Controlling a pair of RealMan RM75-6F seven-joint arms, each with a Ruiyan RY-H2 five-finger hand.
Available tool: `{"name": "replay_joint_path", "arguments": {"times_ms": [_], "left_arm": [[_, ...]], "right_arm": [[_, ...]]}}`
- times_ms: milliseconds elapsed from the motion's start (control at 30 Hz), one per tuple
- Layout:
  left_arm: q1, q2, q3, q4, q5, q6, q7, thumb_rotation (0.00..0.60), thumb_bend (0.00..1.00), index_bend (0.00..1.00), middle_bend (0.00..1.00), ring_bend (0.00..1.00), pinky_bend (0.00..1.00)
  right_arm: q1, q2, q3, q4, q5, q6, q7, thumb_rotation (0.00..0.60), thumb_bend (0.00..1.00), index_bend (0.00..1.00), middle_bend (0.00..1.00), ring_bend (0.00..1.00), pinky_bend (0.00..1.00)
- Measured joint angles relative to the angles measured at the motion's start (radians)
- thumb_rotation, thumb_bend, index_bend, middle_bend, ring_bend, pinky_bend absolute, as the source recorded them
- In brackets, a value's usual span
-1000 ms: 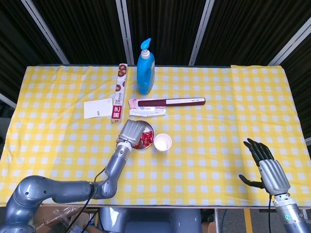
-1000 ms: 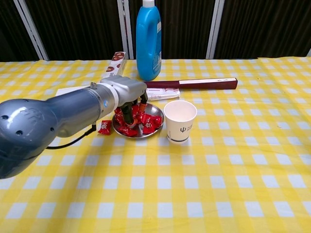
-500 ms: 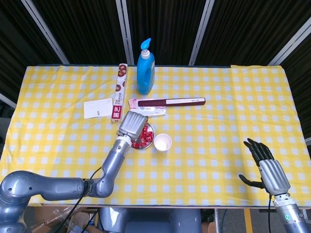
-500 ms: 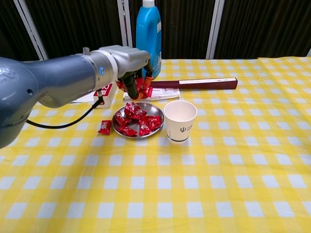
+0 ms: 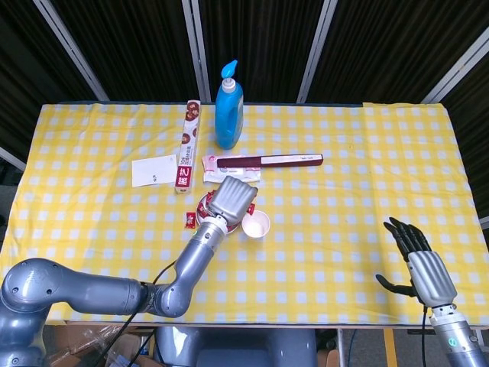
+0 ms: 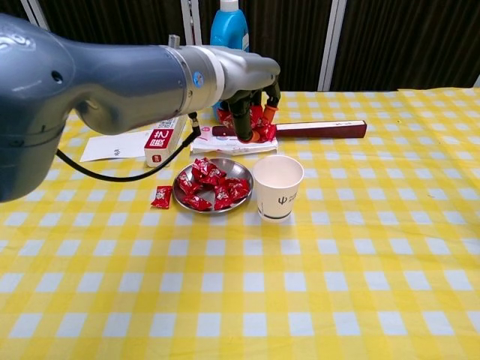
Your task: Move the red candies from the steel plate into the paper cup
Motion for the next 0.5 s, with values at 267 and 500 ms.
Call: {"name": "replay_joint_path", "arguments": {"times_ms": [267,500], "left_arm": [[-0.079,-0.028,0.007,0.015,-0.108,-0.01,0.075,0.6,0.49,0.57,0.68,0.86,0.92],[-0.14,-0.039,0.013,0.028,-0.204,-0.009,0.138,0.6,0.49,0.57,0.68,0.86,0.92]], "right_arm": [[0.0,0.001,0.0,0.0,-0.003,0.001,0.008,0.6,0.28,0.0,0.0,0.0,0.0],[0.0,0.003,-0.001,0.0,-0.006,0.003,0.019,0.6,0.28,0.0,0.0,0.0,0.0]]}}
